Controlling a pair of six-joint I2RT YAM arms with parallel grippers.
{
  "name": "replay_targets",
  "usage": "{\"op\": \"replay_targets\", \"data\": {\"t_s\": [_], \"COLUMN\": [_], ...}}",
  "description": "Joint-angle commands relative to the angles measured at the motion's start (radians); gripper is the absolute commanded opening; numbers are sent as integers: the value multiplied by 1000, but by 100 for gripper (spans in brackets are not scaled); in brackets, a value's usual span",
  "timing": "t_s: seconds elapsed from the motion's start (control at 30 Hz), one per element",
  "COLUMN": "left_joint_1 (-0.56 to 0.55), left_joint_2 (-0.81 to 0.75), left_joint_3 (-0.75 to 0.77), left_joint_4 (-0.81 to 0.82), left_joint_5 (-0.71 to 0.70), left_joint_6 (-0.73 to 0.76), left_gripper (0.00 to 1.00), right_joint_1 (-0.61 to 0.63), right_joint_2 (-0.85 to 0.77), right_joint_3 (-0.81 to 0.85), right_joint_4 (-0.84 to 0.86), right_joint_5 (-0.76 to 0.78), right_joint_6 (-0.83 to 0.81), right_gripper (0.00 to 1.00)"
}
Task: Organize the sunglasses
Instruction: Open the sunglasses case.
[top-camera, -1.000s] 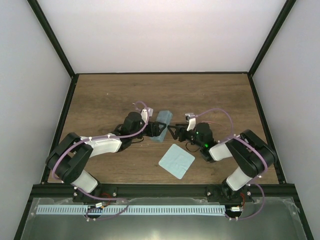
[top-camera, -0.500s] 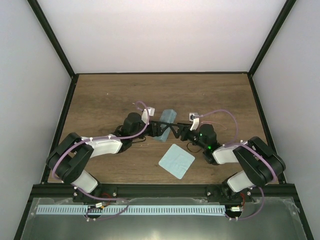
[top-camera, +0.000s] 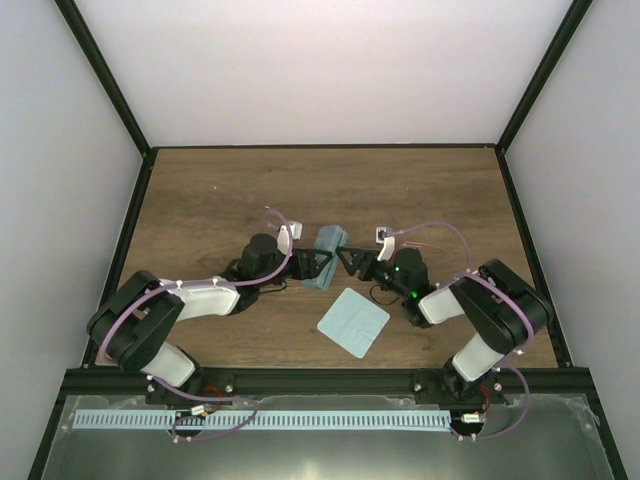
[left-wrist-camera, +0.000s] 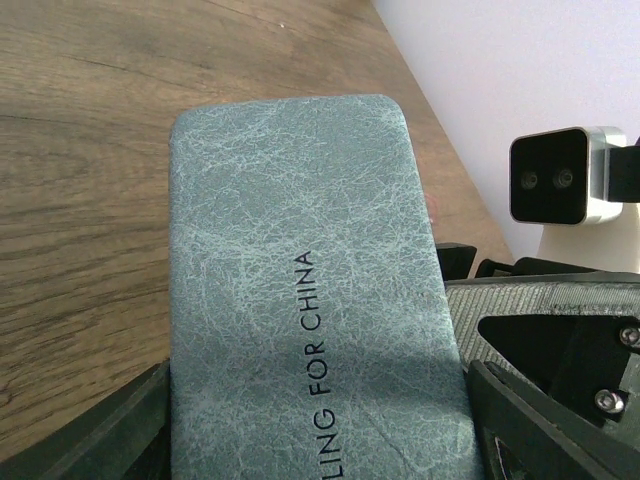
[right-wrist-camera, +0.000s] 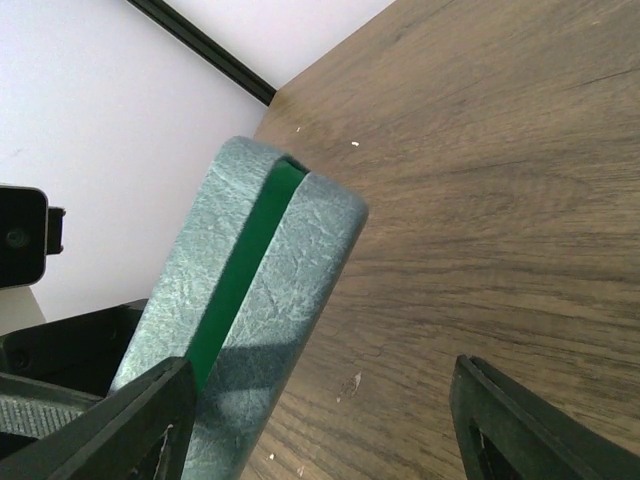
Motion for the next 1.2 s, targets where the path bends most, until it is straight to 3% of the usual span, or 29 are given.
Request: {"op": "replay_targets", "data": {"t_s": [0.0, 0.57, 1.17], "left_joint_1": [-7, -6, -6], "left_joint_2": [-71, -102, 10], "left_joint_3": [-2, -26, 26], "left_joint_4": [151, 179, 134], "left_joint_5": [27, 43, -20], "left_joint_6": [-10, -41, -31], "left_gripper": [69, 69, 69], "right_joint_1": [-8, -8, -7], "right_joint_2": [60, 256, 146], "right_joint_3": [37, 133, 73], "right_joint_4": [-33, -8, 13], "right_joint_5": [29, -35, -71], "right_joint_6": [4, 16, -19], "right_gripper": [71, 71, 70]}}
